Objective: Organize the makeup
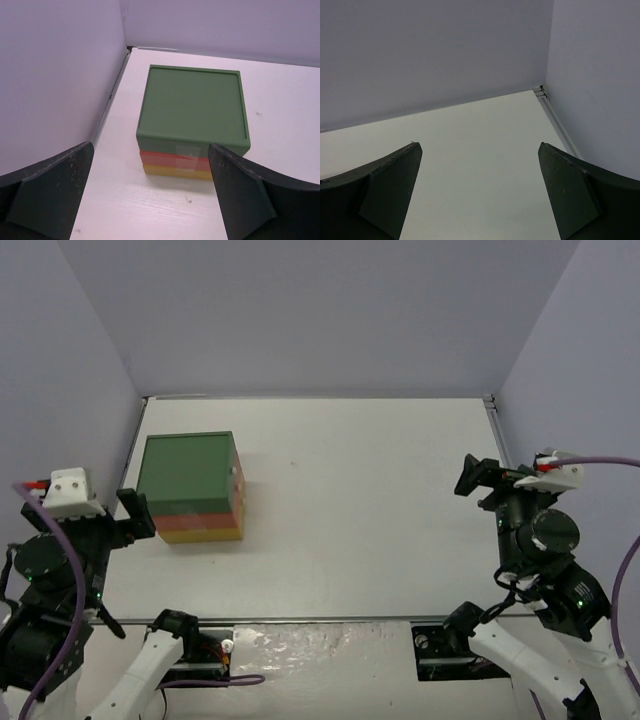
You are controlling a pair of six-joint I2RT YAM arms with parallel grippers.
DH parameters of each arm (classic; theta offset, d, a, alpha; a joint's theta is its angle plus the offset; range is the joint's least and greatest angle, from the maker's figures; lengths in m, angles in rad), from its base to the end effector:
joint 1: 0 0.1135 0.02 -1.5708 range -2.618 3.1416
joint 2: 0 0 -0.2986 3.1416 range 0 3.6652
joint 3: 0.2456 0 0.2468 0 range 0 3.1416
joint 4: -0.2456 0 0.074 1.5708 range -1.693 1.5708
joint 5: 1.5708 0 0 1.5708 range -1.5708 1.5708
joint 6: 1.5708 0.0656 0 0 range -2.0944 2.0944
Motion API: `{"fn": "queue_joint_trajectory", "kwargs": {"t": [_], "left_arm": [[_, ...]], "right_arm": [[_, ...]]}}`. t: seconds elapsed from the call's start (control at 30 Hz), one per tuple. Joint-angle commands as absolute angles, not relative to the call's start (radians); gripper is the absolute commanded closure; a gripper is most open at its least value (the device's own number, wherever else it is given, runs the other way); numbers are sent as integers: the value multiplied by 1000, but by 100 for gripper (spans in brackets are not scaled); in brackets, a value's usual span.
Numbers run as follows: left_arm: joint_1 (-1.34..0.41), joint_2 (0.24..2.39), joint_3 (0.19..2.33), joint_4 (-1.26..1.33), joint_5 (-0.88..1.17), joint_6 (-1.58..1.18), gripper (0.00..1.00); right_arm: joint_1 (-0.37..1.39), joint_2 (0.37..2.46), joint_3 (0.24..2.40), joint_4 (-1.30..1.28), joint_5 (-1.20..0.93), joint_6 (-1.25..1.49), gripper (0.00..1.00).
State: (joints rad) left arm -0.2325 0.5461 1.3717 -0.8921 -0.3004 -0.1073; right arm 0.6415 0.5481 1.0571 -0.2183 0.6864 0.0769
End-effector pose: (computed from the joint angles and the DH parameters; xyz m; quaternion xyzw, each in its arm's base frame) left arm 0.0234 0.0144 0.4761 -0.0569 0.7270 -0.0065 0.6843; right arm 0.0765 0.0053 0.4739 0.1026 0.6153 0.0774 0.7777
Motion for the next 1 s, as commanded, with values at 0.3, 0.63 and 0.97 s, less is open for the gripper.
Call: {"fn": "queue_joint_trajectory", "kwargs": {"t": [0.3,0.63,0.97], "left_arm": [[-279,409,1367,-1044,-444,-131,3],[-281,411,1353,-1022,-411,-153,3],[-281,407,1334,-1018,-405,-159,3]], "right_arm": [[644,404,1016,-229,777,-35,0],[644,419,1022,-227,757,-32,0],[644,414,1026,-227,749,-37,0]]}}
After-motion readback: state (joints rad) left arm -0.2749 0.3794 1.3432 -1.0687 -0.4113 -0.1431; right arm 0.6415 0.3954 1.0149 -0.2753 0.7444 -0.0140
